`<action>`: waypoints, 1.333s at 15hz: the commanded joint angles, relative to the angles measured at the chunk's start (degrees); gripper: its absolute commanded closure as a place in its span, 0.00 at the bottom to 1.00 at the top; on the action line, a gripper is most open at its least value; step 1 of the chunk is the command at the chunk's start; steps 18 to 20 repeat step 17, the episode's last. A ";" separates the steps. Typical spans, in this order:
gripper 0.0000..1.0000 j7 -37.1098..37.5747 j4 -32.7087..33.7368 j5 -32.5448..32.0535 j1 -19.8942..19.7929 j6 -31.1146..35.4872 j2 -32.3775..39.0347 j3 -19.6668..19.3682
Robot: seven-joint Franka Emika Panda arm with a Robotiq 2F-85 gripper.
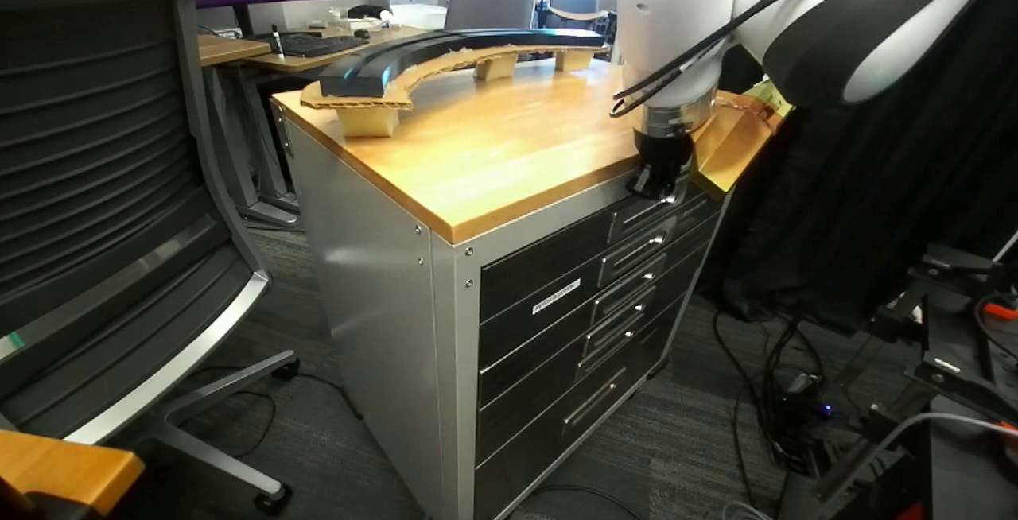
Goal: Put the screwdriver in the drawer then close it
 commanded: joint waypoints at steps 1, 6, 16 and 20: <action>0.66 -2.88 -2.71 2.44 -3.39 0.54 -6.87 1.92; 0.29 -18.20 -5.27 18.58 -7.60 -2.23 -18.40 4.71; 0.00 -38.69 3.36 37.53 -8.43 -22.71 -31.68 8.64; 0.00 -38.91 3.45 37.73 -8.45 -23.20 -32.36 8.79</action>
